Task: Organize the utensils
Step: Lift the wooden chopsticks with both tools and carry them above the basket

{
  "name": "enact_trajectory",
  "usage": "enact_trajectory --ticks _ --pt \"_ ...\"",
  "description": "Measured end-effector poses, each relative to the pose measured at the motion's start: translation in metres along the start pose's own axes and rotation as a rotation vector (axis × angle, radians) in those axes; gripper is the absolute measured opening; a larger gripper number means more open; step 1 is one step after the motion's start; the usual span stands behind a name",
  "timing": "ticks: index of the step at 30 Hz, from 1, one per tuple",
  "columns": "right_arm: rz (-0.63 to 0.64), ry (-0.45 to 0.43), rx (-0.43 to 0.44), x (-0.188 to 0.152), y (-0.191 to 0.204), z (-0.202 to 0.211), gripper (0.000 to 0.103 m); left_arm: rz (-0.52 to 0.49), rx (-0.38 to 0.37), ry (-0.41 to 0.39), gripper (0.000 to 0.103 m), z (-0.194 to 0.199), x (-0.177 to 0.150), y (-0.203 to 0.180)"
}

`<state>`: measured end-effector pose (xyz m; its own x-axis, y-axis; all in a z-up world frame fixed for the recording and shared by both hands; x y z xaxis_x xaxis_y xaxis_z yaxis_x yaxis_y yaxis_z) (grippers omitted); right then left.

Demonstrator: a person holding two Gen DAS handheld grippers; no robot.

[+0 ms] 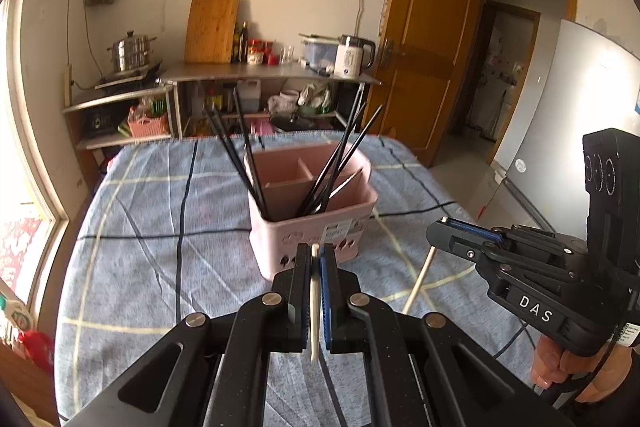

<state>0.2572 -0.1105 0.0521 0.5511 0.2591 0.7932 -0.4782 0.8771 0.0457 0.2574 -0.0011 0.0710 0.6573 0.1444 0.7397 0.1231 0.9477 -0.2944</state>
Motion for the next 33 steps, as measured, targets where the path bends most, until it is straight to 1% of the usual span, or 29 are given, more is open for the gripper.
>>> enact_trajectory --ticks 6,14,21,25,28,33 --pt "0.026 -0.042 -0.01 0.017 0.0 0.018 0.005 -0.015 -0.012 -0.023 0.004 0.016 0.011 -0.011" --pt "0.053 -0.074 -0.01 0.028 0.006 0.033 0.005 -0.016 -0.025 -0.033 0.004 0.032 0.018 -0.017" --pt "0.067 -0.1 -0.01 0.037 0.009 0.04 0.005 -0.014 -0.035 -0.035 0.004 0.035 0.029 -0.019" --pt "0.065 -0.115 -0.017 0.047 0.004 0.039 0.005 -0.013 -0.033 -0.042 0.004 0.032 0.041 -0.019" --pt "0.066 -0.125 -0.023 0.057 0.001 0.035 0.005 0.002 -0.035 -0.049 0.004 0.029 0.054 -0.017" --pt "0.059 -0.145 -0.025 0.077 -0.006 0.027 0.005 0.014 -0.016 -0.06 0.004 0.019 0.08 -0.009"
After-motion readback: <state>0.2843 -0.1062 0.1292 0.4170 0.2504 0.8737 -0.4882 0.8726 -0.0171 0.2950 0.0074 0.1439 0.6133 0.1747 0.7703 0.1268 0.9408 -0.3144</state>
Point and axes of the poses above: each gripper's, at about its wrist camera, not at the fingertips, and z roughly against the way its jaws point, y to its left, x to its top, the point moved 10 cm from there along -z, roughly the way its jaws point, and after that the axes turned 11 degrees about z, right-handed, at the moved point
